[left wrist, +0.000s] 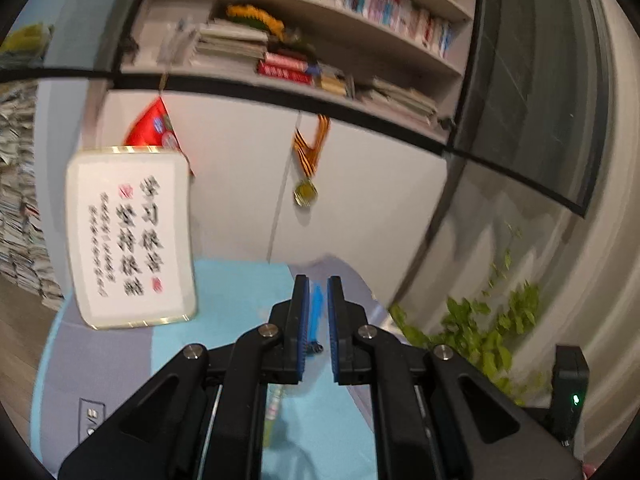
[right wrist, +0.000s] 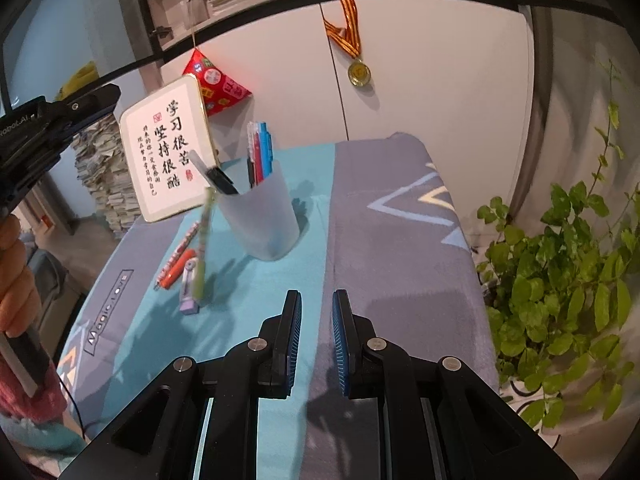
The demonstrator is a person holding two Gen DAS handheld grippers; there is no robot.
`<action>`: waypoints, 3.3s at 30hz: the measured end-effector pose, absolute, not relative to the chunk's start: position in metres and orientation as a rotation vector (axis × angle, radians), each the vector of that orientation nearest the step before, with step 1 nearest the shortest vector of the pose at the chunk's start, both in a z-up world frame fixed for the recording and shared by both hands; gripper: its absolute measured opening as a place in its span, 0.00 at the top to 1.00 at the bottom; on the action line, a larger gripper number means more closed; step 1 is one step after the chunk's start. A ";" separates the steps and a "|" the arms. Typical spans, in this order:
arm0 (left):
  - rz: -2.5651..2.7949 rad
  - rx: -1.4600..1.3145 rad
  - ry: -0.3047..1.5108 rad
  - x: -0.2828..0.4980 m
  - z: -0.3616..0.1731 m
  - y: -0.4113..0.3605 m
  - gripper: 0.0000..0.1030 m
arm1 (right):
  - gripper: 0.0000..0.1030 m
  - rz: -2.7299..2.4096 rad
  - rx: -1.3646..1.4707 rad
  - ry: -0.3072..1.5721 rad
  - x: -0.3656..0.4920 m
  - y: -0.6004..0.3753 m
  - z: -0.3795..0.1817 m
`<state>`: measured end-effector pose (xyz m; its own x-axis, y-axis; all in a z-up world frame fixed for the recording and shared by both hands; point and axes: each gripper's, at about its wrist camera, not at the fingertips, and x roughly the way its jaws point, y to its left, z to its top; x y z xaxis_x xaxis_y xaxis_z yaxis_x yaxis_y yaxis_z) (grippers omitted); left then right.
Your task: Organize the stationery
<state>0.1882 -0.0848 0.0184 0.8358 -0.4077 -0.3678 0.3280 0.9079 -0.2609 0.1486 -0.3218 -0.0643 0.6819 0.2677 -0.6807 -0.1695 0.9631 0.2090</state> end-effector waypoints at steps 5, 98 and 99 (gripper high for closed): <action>-0.413 -0.052 0.557 0.187 -0.023 -0.095 0.91 | 0.86 0.236 0.165 0.817 0.157 -0.326 -0.077; -0.293 -0.121 0.479 0.266 -0.038 -0.112 0.70 | 0.86 0.216 0.180 0.883 0.196 -0.323 -0.098; -0.301 -0.117 0.485 0.263 -0.038 -0.110 0.63 | 0.86 0.218 0.180 0.882 0.195 -0.322 -0.097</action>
<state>0.2632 -0.1104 -0.0379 0.8417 -0.3115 -0.4411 0.2562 0.9494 -0.1815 0.1947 -0.3221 -0.0971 0.6162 0.2620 -0.7427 -0.1143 0.9628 0.2449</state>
